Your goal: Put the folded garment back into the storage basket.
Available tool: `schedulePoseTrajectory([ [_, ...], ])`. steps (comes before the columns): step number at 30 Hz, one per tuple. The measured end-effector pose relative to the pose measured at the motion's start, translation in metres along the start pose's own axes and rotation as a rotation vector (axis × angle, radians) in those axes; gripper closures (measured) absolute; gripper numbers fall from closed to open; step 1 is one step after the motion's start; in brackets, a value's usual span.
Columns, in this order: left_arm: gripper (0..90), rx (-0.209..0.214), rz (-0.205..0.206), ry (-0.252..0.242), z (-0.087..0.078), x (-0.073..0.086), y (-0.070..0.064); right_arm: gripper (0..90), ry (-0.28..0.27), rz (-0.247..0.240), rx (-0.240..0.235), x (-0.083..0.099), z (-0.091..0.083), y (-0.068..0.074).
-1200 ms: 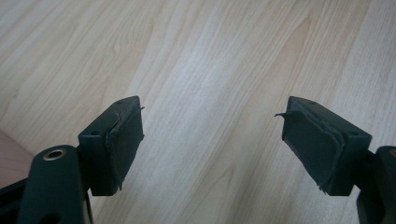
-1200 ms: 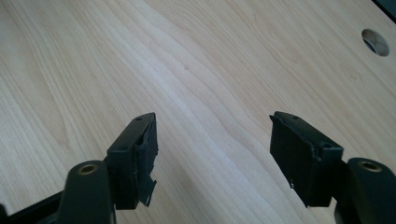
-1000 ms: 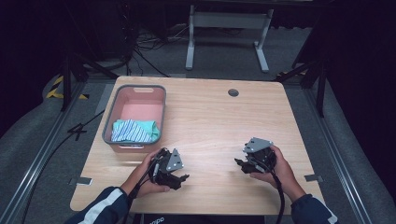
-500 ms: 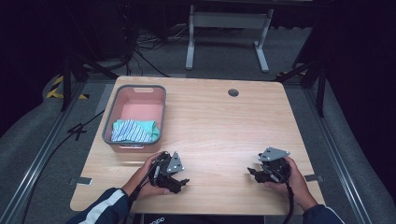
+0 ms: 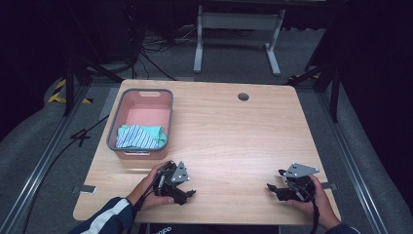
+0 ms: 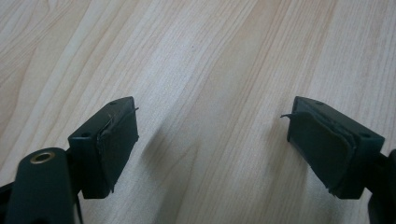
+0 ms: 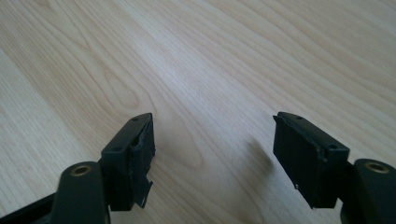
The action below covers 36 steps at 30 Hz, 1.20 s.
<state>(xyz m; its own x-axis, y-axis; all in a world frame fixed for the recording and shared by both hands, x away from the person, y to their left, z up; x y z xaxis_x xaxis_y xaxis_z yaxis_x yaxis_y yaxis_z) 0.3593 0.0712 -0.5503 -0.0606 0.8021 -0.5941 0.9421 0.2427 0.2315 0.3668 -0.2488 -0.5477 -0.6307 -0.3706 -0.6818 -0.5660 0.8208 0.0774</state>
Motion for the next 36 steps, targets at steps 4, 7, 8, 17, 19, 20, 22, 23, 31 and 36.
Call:
schedulePoseTrajectory([
  [4,15.8,0.027,-0.057,-0.026,0.0014,0.0027,-0.0003,25.0,-0.035,0.054,-0.026,0.0069,-0.0032,-0.0051],
  [7,14.1,0.045,-0.09,-0.072,0.0037,0.0047,0.0006,22.1,-0.076,0.093,-0.041,0.0102,-0.0031,-0.0092],
  [8,13.7,0.045,-0.088,-0.076,0.0036,0.005,0.0006,21.9,-0.077,0.094,-0.037,0.0104,-0.0033,-0.0094],
  [17,12.9,0.044,-0.095,-0.081,0.0049,0.0036,0.0005,20.7,-0.075,0.103,-0.032,0.0109,-0.0032,-0.0098],
  [19,12.7,0.047,-0.091,-0.079,0.0051,0.0036,0.0009,20.7,-0.075,0.104,-0.031,0.0109,-0.0033,-0.0099],
  [20,12.7,0.047,-0.089,-0.079,0.0051,0.0036,0.001,20.7,-0.075,0.106,-0.028,0.011,-0.0034,-0.01],
  [22,12.6,0.047,-0.09,-0.079,0.0052,0.0036,0.001,20.7,-0.076,0.107,-0.025,0.0111,-0.0035,-0.0103],
  [23,12.6,0.047,-0.088,-0.079,0.0052,0.0036,0.0011,20.7,-0.075,0.11,-0.025,0.0112,-0.0036,-0.0101],
  [31,11.7,0.055,-0.078,-0.075,0.0058,0.0035,0.002,20.6,-0.075,0.11,-0.025,0.0112,-0.0036,-0.0102],
  [36,11.7,0.055,-0.076,-0.072,0.0057,0.0037,0.0022,20.6,-0.075,0.111,-0.025,0.0112,-0.0036,-0.0102],
])
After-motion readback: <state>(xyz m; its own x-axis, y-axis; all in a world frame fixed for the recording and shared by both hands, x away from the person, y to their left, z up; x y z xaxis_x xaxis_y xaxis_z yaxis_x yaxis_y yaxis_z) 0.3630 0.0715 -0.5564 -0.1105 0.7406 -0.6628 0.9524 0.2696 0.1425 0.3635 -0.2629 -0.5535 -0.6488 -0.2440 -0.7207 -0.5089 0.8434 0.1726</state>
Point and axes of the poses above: each handheld gripper's, and its own axes: z roughly forward along the jaws, x roughly out of its underside, y roughly to its left, the point moved 10 cm from there along z, roughly forward along the jaws, and after that the axes turned 13 degrees about z, right-handed, at the moved point
